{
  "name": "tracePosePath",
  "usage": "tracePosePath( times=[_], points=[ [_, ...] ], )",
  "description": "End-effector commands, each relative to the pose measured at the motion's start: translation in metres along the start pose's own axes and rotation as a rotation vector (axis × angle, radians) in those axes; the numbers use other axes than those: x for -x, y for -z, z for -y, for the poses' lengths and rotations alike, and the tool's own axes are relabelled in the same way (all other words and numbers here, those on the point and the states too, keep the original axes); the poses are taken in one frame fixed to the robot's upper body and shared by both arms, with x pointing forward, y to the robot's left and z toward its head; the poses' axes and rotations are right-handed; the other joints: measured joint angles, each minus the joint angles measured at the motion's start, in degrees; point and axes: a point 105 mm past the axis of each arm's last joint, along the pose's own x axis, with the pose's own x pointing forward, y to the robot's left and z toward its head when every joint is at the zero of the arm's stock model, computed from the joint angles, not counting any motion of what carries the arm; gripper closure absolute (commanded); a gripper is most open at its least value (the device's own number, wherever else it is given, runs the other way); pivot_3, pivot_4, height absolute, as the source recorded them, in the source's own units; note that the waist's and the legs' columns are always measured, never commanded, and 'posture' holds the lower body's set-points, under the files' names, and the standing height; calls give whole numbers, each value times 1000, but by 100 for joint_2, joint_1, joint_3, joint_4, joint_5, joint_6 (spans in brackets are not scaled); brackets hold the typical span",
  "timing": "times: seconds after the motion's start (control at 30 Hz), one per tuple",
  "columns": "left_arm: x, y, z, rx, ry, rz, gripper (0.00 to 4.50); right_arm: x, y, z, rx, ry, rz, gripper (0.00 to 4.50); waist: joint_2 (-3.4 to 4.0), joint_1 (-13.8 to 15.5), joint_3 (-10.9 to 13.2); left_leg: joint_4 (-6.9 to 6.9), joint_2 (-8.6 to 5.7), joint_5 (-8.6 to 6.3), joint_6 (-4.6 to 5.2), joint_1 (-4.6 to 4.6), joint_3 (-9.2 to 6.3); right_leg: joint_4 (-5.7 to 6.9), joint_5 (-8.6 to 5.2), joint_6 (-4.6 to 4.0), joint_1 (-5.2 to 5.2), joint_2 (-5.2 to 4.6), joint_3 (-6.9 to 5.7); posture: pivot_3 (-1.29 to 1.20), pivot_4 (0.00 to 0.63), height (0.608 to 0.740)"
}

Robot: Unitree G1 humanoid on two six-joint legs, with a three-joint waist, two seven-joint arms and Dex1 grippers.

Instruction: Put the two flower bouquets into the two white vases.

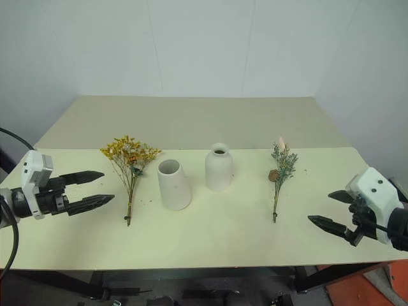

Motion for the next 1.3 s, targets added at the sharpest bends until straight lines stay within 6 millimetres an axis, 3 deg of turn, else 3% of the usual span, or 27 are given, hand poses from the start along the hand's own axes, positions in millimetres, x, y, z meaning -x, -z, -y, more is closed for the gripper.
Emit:
tracePosePath(
  times=[0.03, 0.63, 0.7, 0.8, 0.97, 1.1, 1.3],
  points=[
    [0, -10, -1, -46, 11, 22, 29, 2, -5, 5, 11, 34, -2, 0, 0, 0, 0, 0, 0, 0, 0, 0, 0, 0, 0, 0, 0, 0, 0, 0, 150, 740],
    [-2, -6, -2, -46, 55, 6, 29, 6, -1, -4, -2, 23, -11, 0, 0, -9, 0, -2, 0, 0, 0, -2, 0, -3, 0, 0, -1, 0, -1, 0, 150, 740],
    [-2, -19, 0, -64, 81, 40, 29, 5, -4, 1, -43, 33, -34, 0, 0, -15, 0, -2, 1, 0, 0, -2, 0, -2, 0, 0, -2, 0, -1, 0, 150, 740],
    [-6, -56, 8, -178, 170, 74, 29, 1, -21, 17, -155, 91, -17, 0, -2, -19, 1, 3, 0, 1, -1, -5, 0, 0, 4, 2, -2, 0, 0, 0, 150, 740],
    [-30, -123, 18, -302, 379, 264, 29, -16, -36, 27, -283, 116, -10, 0, 1, 34, -1, 9, -2, 3, -3, -6, -8, -1, 8, -1, 5, 5, -6, 0, 150, 740],
    [-56, -132, 25, -316, 597, 279, 29, -41, -30, 22, -331, 121, -64, 0, 5, 5, -7, 5, -7, 1, 0, -18, -6, -12, 28, -35, 0, 4, -1, 0, 150, 740],
    [-100, -134, 35, -387, 785, 176, 29, -76, -16, 32, -384, 231, -184, 0, 6, -81, -2, 9, -8, 1, 1, -42, -8, -9, 33, -43, -25, 4, 2, 0, 150, 740]
  ],
)
